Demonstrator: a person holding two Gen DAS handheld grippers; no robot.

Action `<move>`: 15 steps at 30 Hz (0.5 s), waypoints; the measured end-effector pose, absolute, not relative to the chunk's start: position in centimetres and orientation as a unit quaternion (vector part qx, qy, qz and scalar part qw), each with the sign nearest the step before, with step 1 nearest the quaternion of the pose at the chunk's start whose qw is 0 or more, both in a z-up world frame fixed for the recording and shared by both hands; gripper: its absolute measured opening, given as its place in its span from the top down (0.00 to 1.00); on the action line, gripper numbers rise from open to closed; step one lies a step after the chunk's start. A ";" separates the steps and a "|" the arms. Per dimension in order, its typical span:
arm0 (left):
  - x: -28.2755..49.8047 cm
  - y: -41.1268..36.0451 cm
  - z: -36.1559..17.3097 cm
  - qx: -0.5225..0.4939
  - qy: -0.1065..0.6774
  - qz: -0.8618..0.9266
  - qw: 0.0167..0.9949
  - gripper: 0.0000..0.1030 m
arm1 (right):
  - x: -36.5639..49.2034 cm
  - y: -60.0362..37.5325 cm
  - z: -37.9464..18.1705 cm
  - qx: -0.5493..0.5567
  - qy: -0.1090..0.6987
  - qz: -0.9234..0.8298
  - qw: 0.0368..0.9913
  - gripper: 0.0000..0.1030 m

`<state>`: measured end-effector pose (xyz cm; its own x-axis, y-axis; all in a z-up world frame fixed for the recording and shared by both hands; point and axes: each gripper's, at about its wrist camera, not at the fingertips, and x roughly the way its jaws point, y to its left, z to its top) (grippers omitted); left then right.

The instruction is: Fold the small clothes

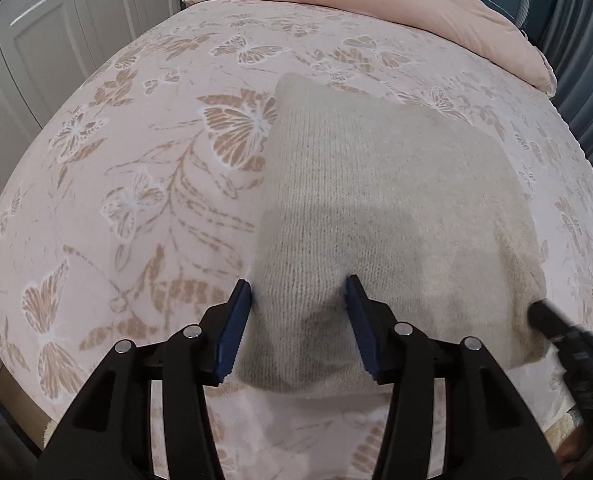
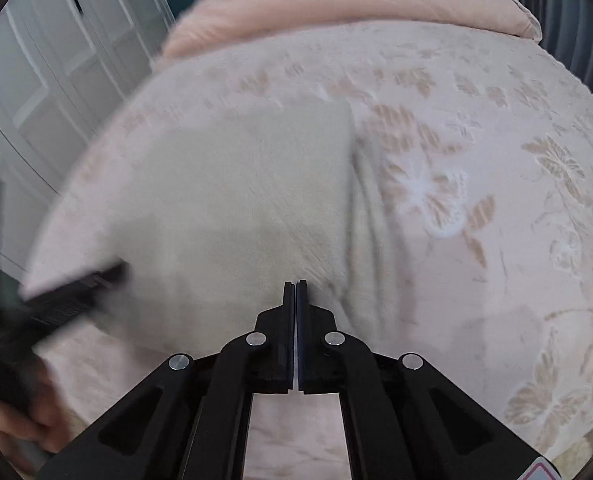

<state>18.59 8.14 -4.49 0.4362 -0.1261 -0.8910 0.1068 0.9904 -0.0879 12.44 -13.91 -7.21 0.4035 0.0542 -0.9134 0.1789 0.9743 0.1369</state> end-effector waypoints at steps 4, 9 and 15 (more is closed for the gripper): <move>16.9 8.0 -2.7 -0.019 0.526 -0.079 0.847 0.54 | 10.6 -14.4 -4.3 0.151 0.503 -0.029 0.851 1.00; 14.0 7.9 -0.3 -0.019 0.507 -0.091 0.857 0.51 | 6.8 -15.3 -1.6 0.160 0.473 -0.043 0.866 0.95; 10.2 7.1 1.6 -0.007 0.474 -0.099 0.875 0.35 | 2.5 -16.2 -1.7 0.162 0.472 -0.074 0.864 0.90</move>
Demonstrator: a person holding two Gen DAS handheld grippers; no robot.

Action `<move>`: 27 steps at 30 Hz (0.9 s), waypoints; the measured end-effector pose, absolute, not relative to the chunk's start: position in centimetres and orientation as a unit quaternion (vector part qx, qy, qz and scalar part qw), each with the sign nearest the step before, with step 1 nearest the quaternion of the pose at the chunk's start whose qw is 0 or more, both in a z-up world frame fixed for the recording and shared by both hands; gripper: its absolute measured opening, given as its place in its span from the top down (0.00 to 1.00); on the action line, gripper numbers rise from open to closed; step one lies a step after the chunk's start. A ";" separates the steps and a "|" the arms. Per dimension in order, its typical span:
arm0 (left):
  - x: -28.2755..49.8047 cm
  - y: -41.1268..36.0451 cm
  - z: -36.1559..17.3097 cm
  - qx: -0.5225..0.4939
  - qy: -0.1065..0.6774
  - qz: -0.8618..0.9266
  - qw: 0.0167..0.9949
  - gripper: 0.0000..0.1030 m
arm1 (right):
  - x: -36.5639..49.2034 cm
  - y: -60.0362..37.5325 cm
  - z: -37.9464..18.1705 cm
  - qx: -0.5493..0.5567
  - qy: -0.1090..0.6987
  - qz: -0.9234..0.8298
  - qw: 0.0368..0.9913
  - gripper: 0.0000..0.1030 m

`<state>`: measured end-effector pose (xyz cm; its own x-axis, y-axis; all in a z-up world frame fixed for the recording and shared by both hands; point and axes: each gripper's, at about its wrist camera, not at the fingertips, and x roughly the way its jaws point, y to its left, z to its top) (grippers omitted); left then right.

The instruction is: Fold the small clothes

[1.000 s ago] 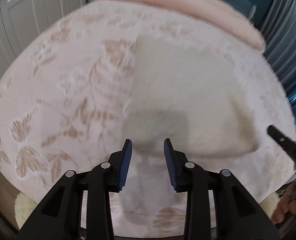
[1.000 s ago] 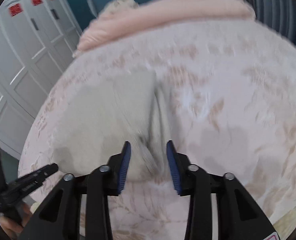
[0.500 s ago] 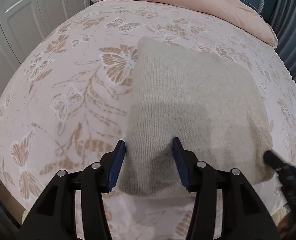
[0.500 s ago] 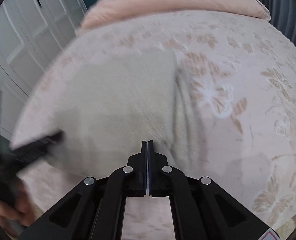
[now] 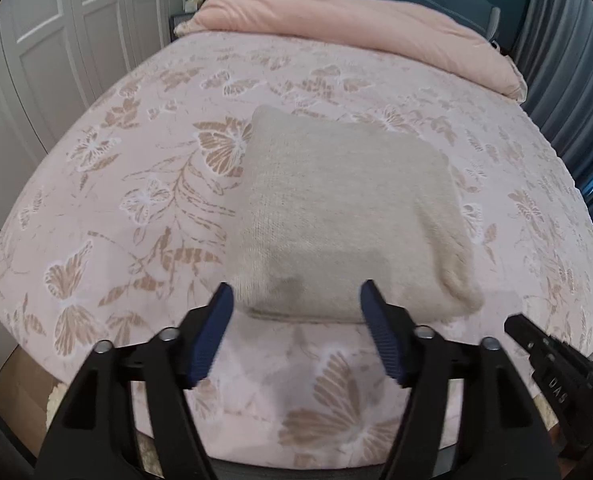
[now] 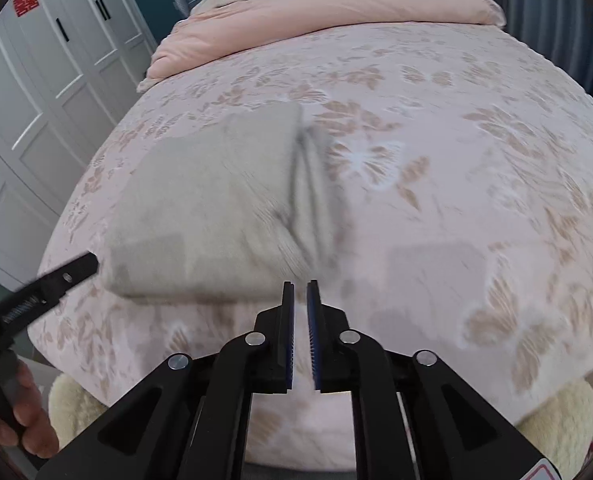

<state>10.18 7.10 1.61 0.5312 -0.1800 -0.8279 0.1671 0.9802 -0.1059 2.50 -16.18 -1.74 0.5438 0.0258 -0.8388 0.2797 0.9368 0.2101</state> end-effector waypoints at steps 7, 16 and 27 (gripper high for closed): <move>6.8 6.1 2.1 0.026 0.451 -0.105 0.886 0.25 | -0.2 -15.3 -1.7 0.161 0.466 -0.077 0.867 0.85; 4.3 6.0 0.6 0.050 0.455 -0.098 0.884 0.25 | -2.2 -13.6 -1.7 0.152 0.455 -0.077 0.874 0.79; 2.0 6.5 -1.4 0.086 0.441 -0.078 0.890 0.17 | -4.0 -11.9 -3.3 0.128 0.454 -0.103 0.876 0.73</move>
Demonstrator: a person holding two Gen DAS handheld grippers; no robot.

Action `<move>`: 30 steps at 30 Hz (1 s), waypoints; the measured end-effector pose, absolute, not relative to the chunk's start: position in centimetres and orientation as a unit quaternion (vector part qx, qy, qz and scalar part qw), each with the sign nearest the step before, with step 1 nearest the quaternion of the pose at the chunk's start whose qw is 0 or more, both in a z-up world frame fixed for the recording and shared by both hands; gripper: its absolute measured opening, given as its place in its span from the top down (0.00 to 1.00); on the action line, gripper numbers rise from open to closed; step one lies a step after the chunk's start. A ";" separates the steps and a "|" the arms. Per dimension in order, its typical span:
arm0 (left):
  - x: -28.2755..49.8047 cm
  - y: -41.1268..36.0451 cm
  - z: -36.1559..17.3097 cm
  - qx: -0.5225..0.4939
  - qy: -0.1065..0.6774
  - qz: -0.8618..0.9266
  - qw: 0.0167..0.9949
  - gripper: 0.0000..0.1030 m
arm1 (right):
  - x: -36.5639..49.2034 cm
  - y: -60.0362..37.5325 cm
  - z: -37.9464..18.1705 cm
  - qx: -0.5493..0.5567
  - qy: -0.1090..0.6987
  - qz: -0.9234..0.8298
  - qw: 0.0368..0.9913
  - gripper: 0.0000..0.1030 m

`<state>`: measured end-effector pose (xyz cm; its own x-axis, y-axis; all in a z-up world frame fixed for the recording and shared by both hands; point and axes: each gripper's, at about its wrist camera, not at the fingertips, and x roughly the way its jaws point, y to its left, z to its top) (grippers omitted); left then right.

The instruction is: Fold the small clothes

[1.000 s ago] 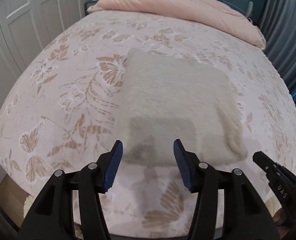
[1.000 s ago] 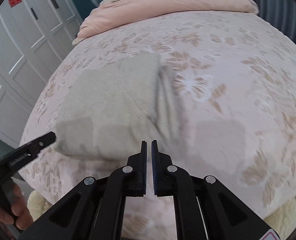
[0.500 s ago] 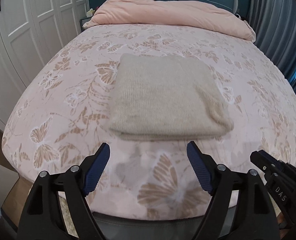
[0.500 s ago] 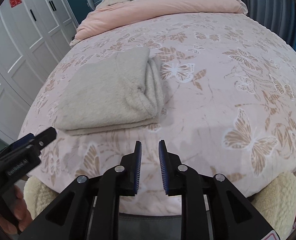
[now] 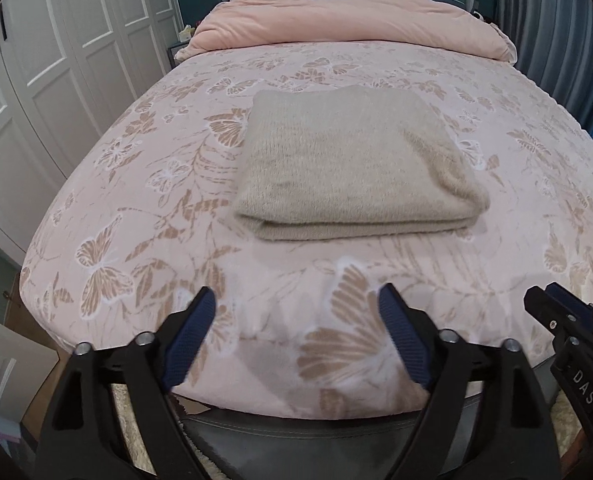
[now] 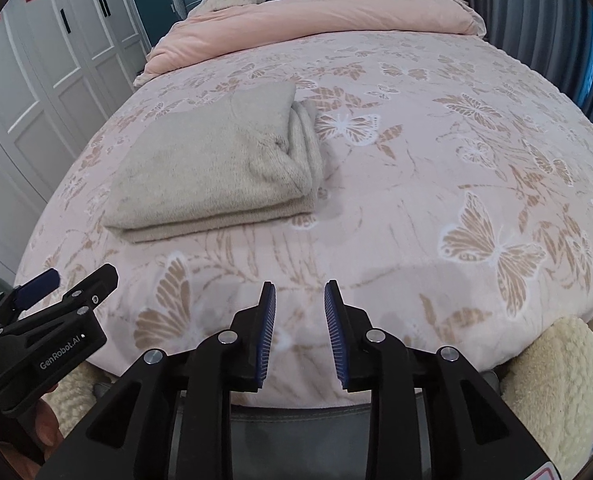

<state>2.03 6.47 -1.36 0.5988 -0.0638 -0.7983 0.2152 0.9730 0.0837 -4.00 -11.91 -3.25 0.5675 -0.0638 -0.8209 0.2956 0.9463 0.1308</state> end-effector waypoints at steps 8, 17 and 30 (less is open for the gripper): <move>1.6 6.9 -2.1 0.076 0.442 -0.064 0.892 0.16 | -4.4 -11.3 -3.9 0.119 0.454 -0.112 0.876 0.68; 1.0 7.0 -2.8 0.072 0.418 -0.046 0.905 0.14 | -4.7 -10.7 -4.5 0.102 0.447 -0.129 0.879 0.56; 0.2 5.8 -4.3 0.096 0.415 -0.055 0.903 0.13 | -4.8 -9.5 -5.2 0.087 0.451 -0.129 0.879 0.50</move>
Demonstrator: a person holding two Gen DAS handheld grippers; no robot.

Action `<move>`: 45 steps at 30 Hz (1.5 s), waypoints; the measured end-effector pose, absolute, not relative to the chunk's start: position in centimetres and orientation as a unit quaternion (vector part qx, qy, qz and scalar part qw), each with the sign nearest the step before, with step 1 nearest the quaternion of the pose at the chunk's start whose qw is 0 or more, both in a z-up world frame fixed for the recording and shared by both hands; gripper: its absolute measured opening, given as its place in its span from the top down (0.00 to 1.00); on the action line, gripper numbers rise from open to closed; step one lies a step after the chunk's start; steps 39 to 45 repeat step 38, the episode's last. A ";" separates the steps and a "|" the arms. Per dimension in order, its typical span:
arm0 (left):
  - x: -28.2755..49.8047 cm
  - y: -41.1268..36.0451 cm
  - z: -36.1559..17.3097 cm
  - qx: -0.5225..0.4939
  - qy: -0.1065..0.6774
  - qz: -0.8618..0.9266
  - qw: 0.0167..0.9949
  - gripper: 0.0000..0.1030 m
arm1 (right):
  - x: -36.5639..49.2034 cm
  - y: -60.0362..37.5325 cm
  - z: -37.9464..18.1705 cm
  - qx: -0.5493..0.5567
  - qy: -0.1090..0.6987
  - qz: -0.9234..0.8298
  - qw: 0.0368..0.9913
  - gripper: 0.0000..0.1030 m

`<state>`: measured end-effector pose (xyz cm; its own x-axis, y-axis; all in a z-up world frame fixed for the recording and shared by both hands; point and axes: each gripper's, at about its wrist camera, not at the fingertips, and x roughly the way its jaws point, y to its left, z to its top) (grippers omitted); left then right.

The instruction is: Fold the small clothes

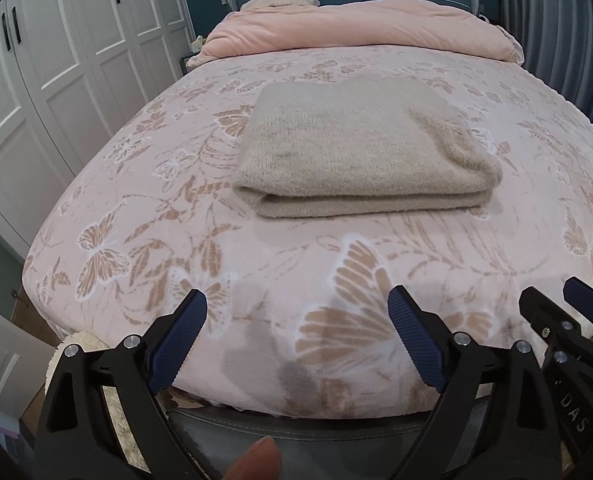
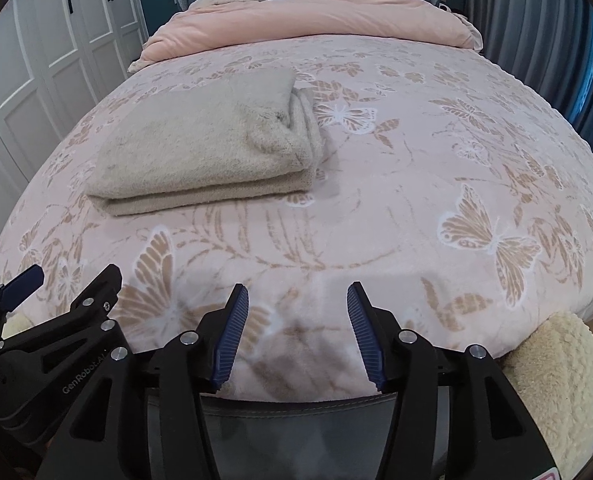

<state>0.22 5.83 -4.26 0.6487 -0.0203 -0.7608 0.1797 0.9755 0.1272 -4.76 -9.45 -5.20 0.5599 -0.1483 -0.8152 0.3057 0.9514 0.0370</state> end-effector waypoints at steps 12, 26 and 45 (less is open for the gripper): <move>0.1 5.7 -4.0 0.096 0.411 -0.050 0.905 0.13 | -4.7 -8.7 -5.1 0.082 0.450 -0.126 0.880 0.49; 0.1 6.3 -4.0 0.091 0.410 -0.039 0.907 0.13 | -4.6 -8.3 -4.9 0.078 0.451 -0.123 0.880 0.49; 0.0 6.5 -4.0 0.085 0.412 -0.041 0.906 0.15 | -4.6 -8.1 -4.8 0.077 0.451 -0.125 0.881 0.49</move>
